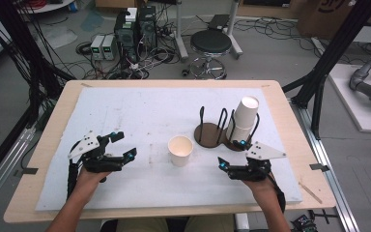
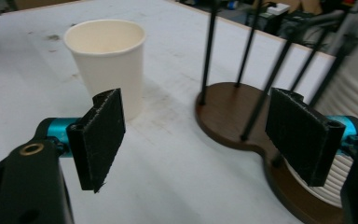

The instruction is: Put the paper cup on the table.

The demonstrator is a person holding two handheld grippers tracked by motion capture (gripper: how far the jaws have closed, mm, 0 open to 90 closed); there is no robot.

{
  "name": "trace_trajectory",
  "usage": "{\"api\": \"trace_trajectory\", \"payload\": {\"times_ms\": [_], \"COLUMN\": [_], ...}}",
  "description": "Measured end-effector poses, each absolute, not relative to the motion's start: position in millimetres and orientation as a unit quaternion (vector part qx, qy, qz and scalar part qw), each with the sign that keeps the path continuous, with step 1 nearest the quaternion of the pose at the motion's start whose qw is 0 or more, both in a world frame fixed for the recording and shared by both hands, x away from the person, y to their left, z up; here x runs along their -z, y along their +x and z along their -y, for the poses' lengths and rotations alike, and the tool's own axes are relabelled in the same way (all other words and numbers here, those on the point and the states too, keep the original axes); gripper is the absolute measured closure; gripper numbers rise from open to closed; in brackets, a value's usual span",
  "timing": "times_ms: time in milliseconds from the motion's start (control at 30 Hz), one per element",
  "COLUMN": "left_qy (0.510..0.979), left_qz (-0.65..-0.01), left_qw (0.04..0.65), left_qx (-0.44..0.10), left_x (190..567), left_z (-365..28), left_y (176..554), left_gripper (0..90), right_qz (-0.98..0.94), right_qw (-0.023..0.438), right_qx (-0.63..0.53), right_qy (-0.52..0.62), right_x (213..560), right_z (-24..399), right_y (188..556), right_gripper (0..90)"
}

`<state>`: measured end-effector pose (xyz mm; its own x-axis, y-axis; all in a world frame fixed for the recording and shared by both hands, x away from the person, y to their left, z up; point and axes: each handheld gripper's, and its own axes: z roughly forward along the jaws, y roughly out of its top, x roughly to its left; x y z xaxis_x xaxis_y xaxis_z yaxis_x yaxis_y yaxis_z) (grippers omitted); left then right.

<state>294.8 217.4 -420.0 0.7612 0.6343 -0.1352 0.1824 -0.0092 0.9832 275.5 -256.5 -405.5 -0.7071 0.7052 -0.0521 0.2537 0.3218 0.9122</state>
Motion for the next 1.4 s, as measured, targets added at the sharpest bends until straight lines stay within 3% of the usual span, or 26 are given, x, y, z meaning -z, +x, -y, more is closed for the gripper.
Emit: {"api": "trace_trajectory", "payload": {"times_ms": [367,1400], "left_qy": [0.686,0.684], "left_qz": [-0.292,-0.293], "left_qw": [0.640,0.640], "left_qx": [-0.186,-0.192], "left_x": [418,418], "left_z": [-219,-221], "left_y": [290,287], "left_gripper": [16.4,16.4], "right_qz": [-0.752,-0.744], "right_qw": [0.248,0.261], "right_qx": [-0.510,-0.513], "right_qy": [0.335,0.338], "right_x": [402,402], "right_z": [281,284], "right_y": [266,263], "right_gripper": [20.8,20.9]}}
